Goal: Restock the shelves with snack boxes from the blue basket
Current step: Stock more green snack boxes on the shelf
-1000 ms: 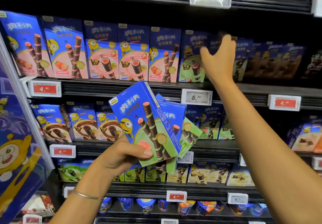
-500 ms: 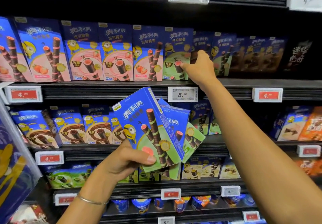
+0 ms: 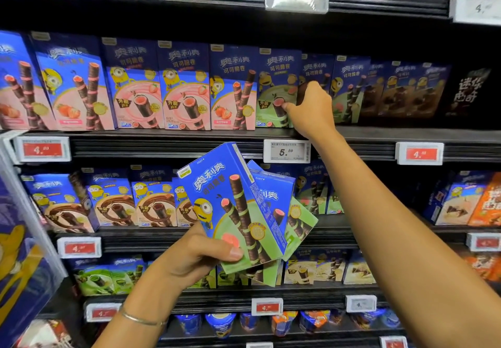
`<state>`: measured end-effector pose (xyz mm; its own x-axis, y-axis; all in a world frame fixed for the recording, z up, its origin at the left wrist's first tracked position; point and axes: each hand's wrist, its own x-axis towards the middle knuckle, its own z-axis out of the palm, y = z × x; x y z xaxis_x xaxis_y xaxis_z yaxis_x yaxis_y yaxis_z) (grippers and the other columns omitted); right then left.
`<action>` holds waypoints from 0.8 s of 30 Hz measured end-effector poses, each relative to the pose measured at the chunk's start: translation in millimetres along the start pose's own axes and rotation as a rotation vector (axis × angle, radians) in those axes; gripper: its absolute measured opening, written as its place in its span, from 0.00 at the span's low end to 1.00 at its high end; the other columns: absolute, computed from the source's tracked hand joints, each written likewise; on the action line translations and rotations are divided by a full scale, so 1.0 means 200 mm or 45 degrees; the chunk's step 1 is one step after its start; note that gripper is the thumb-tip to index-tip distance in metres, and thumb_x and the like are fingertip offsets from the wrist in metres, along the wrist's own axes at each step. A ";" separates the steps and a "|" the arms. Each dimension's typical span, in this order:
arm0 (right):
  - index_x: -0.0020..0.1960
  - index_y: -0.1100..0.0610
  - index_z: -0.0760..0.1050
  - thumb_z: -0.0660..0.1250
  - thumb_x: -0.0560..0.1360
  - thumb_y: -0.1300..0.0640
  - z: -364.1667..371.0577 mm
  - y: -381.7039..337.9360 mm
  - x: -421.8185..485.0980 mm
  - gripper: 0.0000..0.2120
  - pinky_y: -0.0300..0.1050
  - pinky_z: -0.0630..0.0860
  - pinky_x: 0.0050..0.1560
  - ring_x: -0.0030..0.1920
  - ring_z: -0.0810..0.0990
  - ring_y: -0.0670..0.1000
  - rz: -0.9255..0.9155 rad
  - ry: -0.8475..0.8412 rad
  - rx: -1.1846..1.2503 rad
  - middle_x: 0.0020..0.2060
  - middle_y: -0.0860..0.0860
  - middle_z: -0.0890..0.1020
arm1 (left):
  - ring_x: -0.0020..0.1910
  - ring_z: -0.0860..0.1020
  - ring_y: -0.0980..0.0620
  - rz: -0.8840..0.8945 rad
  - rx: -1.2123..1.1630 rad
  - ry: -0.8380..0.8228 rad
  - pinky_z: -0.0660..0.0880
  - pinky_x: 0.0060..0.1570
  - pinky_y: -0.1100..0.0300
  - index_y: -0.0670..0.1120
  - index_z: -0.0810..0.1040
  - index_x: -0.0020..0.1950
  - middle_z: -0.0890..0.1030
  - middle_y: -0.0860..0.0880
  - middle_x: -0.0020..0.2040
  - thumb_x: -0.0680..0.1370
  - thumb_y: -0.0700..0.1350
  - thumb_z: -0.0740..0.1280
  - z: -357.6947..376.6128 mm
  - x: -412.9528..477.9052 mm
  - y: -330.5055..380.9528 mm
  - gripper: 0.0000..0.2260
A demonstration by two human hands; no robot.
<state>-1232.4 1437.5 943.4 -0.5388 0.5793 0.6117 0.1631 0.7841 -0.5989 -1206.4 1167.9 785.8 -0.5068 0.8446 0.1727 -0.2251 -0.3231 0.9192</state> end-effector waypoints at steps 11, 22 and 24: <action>0.53 0.53 0.77 0.71 0.76 0.52 -0.17 0.04 -0.27 0.08 0.37 0.75 0.43 0.39 0.77 0.41 -0.235 0.227 0.433 0.41 0.46 0.79 | 0.50 0.85 0.38 0.007 0.011 0.059 0.80 0.58 0.41 0.44 0.89 0.50 0.86 0.41 0.49 0.53 0.35 0.77 0.01 0.01 -0.02 0.25; 0.58 0.56 0.79 0.72 0.78 0.58 -0.44 0.27 -0.56 0.09 0.44 0.81 0.45 0.45 0.82 0.44 -0.169 -1.056 0.394 0.49 0.51 0.86 | 0.47 0.87 0.40 0.056 -0.095 0.015 0.84 0.50 0.46 0.44 0.89 0.50 0.88 0.41 0.46 0.53 0.35 0.75 0.14 0.03 -0.09 0.25; 0.57 0.56 0.78 0.72 0.78 0.58 -0.45 0.30 -0.59 0.09 0.58 0.80 0.55 0.48 0.83 0.49 -0.194 -1.139 0.250 0.50 0.55 0.86 | 0.47 0.87 0.39 0.060 -0.063 -0.013 0.84 0.50 0.45 0.43 0.89 0.51 0.88 0.40 0.47 0.54 0.34 0.75 0.19 0.02 -0.11 0.25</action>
<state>-1084.4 1436.7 882.4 -0.9934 0.0215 0.1131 -0.0604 0.7386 -0.6714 -1172.6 1193.9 780.3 -0.5096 0.8320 0.2191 -0.2420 -0.3829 0.8915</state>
